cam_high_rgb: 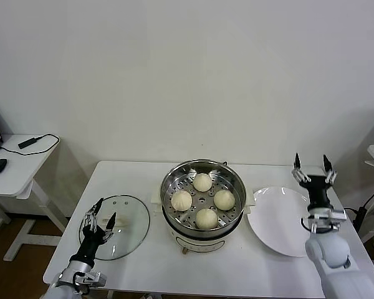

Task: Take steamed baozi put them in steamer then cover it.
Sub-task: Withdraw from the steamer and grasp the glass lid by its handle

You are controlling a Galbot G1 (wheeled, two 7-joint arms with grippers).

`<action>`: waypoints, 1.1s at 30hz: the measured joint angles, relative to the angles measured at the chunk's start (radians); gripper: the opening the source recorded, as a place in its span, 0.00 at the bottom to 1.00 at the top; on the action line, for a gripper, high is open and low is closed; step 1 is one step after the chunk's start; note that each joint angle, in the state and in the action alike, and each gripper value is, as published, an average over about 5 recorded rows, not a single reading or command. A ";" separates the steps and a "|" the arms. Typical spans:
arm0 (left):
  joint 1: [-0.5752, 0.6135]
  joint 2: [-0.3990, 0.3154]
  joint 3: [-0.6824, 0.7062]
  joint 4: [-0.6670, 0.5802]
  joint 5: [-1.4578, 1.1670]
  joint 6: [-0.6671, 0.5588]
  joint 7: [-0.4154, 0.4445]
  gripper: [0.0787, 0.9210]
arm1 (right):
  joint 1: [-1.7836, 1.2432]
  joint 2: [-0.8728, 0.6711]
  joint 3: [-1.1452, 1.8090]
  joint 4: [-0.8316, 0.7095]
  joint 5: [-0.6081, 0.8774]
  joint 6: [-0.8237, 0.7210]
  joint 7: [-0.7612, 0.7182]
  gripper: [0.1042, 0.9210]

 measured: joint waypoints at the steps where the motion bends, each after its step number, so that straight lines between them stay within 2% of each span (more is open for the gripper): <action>1: 0.002 -0.001 -0.003 0.012 0.021 -0.003 -0.005 0.88 | -0.012 0.008 0.007 0.000 -0.005 0.001 0.000 0.88; 14: -0.018 -0.019 -0.007 0.150 0.212 -0.057 -0.078 0.88 | -0.100 0.084 0.049 -0.002 -0.062 0.009 -0.011 0.88; 33: -0.147 -0.043 0.021 0.295 0.308 -0.065 -0.140 0.88 | -0.137 0.118 0.065 -0.010 -0.098 0.013 -0.030 0.88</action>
